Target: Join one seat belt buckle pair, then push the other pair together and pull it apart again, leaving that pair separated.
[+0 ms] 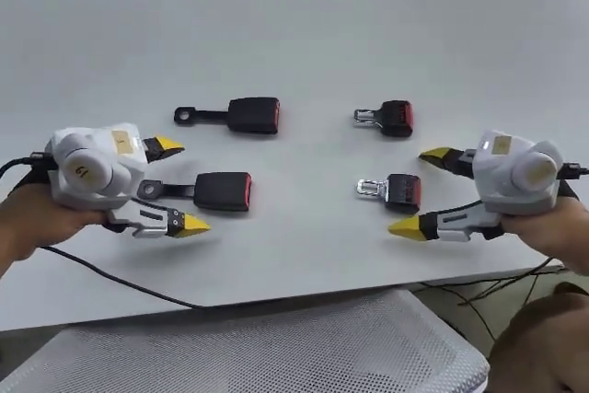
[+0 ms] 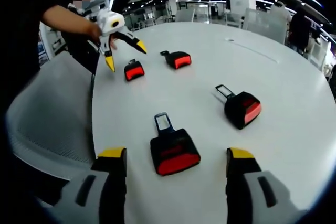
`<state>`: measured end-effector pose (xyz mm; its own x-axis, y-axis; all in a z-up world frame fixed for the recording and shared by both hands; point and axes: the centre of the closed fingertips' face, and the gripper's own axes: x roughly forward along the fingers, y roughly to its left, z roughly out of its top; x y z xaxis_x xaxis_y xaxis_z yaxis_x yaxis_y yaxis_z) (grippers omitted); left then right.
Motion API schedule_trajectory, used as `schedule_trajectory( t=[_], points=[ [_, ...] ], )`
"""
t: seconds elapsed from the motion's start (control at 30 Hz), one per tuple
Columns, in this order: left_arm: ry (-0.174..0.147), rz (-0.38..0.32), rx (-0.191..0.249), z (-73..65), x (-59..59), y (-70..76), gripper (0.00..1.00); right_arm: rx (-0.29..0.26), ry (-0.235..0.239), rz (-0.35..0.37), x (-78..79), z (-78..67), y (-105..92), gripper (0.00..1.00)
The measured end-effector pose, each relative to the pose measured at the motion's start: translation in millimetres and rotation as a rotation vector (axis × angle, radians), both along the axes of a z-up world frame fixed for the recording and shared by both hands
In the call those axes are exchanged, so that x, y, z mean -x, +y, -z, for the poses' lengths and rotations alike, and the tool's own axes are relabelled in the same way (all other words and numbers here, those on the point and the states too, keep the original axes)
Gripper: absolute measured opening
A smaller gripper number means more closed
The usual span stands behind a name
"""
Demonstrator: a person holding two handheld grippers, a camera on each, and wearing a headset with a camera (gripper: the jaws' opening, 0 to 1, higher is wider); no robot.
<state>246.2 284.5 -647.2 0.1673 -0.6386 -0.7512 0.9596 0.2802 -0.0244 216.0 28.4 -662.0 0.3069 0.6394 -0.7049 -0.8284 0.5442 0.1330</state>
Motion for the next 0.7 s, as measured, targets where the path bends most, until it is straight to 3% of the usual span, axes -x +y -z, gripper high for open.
schedule_trajectory(
  t=[0.1, 0.27, 0.33, 0.43, 0.53, 0.6, 0.7],
  points=[
    [0.013, 0.021, 0.01, 1.8, 0.0, -6.6, 0.71, -0.015, -0.003, -0.022, -4.7, 0.2, 3.5, 0.76],
    [0.017, 0.066, -0.02, 9.4, 1.9, -10.2, 0.63, -0.002, -0.023, -0.071, -4.4, 1.0, 6.9, 0.68],
    [0.015, 0.08, -0.02, 9.9, 2.8, -11.9, 0.61, 0.002, -0.024, -0.08, -2.9, 0.3, 5.8, 0.63],
    [-0.002, 0.076, -0.024, 10.6, 0.0, -12.0, 0.49, 0.003, -0.007, -0.077, 0.0, -0.2, 3.8, 0.56],
    [0.004, 0.088, -0.046, 15.7, 2.8, -12.0, 0.48, 0.026, -0.015, -0.103, 3.0, 1.0, 1.4, 0.5],
    [-0.006, 0.096, -0.036, 13.7, 2.2, -13.2, 0.47, 0.051, -0.032, -0.144, 5.0, 1.2, 1.1, 0.48],
    [-0.009, 0.088, -0.034, 12.5, 1.1, -13.7, 0.44, 0.056, -0.033, -0.15, 5.6, 0.9, 0.0, 0.43]
  ],
)
